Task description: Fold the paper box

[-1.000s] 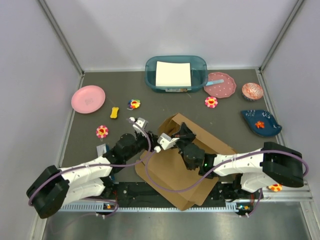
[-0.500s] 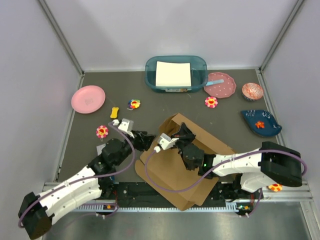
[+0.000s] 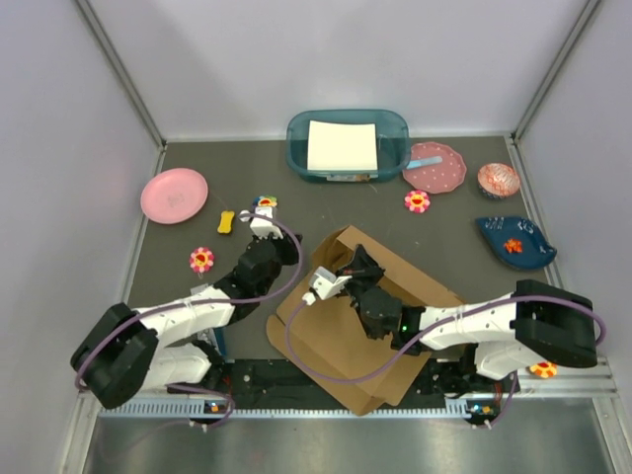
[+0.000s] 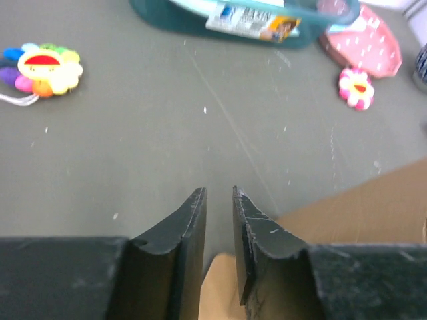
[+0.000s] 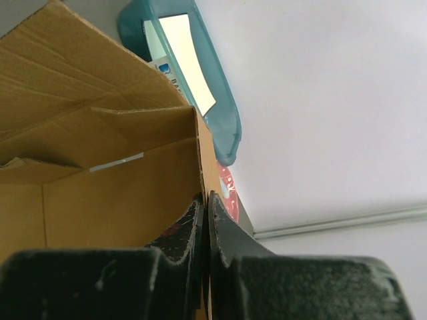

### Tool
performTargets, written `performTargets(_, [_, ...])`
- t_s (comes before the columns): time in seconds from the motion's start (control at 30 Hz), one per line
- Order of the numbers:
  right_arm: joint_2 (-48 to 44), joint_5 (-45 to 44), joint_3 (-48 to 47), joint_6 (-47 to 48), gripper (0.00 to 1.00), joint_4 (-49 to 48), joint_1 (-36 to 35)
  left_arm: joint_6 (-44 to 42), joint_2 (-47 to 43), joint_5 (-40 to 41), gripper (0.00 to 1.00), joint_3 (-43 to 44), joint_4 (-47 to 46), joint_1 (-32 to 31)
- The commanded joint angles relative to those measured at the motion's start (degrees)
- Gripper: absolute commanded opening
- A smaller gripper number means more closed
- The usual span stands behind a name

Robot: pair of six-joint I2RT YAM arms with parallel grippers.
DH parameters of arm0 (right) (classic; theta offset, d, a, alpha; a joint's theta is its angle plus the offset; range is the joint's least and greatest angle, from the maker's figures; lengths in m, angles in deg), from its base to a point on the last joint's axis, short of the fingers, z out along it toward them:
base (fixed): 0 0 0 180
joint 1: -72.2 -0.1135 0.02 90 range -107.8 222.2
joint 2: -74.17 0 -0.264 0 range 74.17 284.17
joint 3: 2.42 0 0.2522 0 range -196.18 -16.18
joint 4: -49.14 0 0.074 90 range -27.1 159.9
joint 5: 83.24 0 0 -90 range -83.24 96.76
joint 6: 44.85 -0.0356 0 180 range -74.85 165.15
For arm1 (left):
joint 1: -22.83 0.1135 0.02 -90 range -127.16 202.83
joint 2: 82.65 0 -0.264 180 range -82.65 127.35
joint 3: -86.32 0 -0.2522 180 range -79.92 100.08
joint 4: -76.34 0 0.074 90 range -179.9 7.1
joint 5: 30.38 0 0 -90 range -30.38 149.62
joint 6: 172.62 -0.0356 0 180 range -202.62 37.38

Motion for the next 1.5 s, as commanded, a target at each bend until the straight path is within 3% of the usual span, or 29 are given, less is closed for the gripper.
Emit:
performTargets(0.0, [0.9, -0.3, 1.1, -5.2, 0.0, 3.7, -1.5, 2.0, 4.9, -3.4, 0.25, 3.1, -14.4, 1.7])
performTargets(0.13, [1.2, -0.5, 1.1, -5.3, 0.0, 3.6, -1.6, 4.9, 9.2, -10.4, 0.2, 1.1, -21.4, 1.6])
performTargets(0.4, [1.8, -0.3, 0.8, -5.4, 0.0, 3.7, -1.6, 14.8, 18.1, -24.8, 0.22, -6.0, -41.1, 1.4])
performTargets(0.73, [1.5, -0.2, 0.2, -7.2, 0.0, 5.2, -2.2, 17.2, 22.6, -28.8, 0.27, -8.4, -50.4, -1.0])
performTargets(0.9, [1.4, -0.4, -0.1, -8.3, 0.0, 6.5, -2.5, 16.8, 24.2, -28.7, 0.32, -7.7, -51.2, -1.9])
performTargets(1.07, [0.3, -0.5, -0.1, -9.1, 0.0, 8.3, -2.5, 13.7, 21.2, -27.4, 0.5, -9.6, -49.4, -1.9])
performTargets(1.2, [-0.1, -0.7, -0.1, -8.9, 0.0, 8.6, -2.5, 10.8, 16.8, -25.2, 0.58, -11.9, -46.1, -1.9])
performTargets(1.47, [0.4, -0.2, -0.7, -9.1, 0.0, 8.4, -2.5, 5.3, 8.8, -23.6, 0.63, -13.7, -39.4, -2.0])
